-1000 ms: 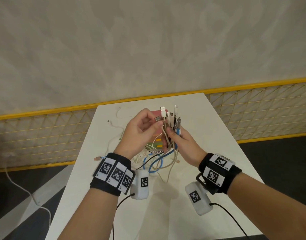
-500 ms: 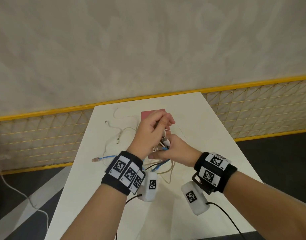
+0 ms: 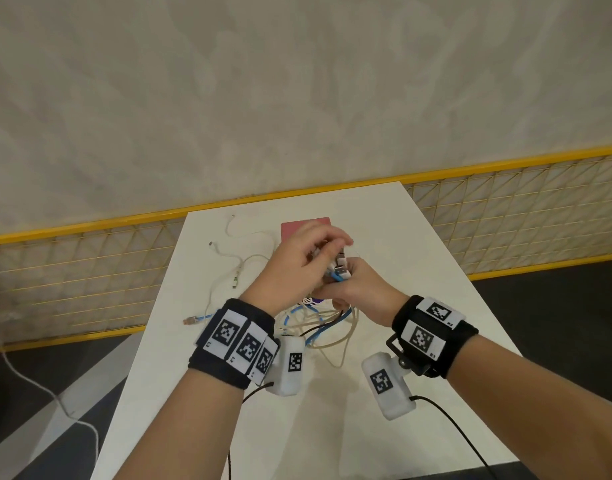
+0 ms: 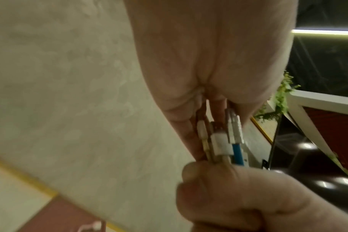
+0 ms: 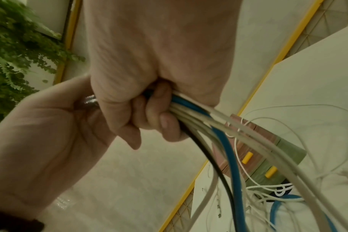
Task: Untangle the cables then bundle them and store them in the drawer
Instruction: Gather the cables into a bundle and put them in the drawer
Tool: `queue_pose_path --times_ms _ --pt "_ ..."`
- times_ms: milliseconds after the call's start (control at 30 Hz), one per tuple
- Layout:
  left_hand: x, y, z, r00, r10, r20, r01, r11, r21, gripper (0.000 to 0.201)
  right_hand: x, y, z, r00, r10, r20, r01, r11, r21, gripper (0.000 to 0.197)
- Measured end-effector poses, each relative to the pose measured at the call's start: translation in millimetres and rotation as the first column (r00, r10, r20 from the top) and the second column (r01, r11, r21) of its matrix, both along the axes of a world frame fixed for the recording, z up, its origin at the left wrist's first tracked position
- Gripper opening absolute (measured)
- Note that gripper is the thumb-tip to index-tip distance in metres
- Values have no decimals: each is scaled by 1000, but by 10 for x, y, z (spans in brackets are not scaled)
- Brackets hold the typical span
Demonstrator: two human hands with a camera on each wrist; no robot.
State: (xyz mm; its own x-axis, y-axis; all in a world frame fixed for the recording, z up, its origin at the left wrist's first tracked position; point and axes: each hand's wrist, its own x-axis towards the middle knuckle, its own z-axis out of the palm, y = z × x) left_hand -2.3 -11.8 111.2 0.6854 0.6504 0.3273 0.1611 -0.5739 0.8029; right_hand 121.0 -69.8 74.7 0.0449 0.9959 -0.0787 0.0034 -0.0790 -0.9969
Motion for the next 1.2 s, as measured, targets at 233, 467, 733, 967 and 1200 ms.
queue_pose_path --times_ms 233,467,733,967,1200 --pt "5 72 73 937 -74 -341 142 974 178 14 21 18 -38 999 41 -30 -41 999 1 28" --pt "177 22 -57 934 -21 -356 120 959 257 15 62 73 -19 998 -44 47 45 999 -15 34" --pt "241 95 -172 932 265 -248 -102 846 523 44 33 192 11 997 -62 51 51 978 200 75" --pt "186 216 -182 974 224 -19 -195 886 421 32 41 141 -56 987 60 150 -81 988 134 7" --pt "32 276 -111 818 563 -119 -439 744 504 32 67 125 -80 951 54 305 -102 985 142 35"
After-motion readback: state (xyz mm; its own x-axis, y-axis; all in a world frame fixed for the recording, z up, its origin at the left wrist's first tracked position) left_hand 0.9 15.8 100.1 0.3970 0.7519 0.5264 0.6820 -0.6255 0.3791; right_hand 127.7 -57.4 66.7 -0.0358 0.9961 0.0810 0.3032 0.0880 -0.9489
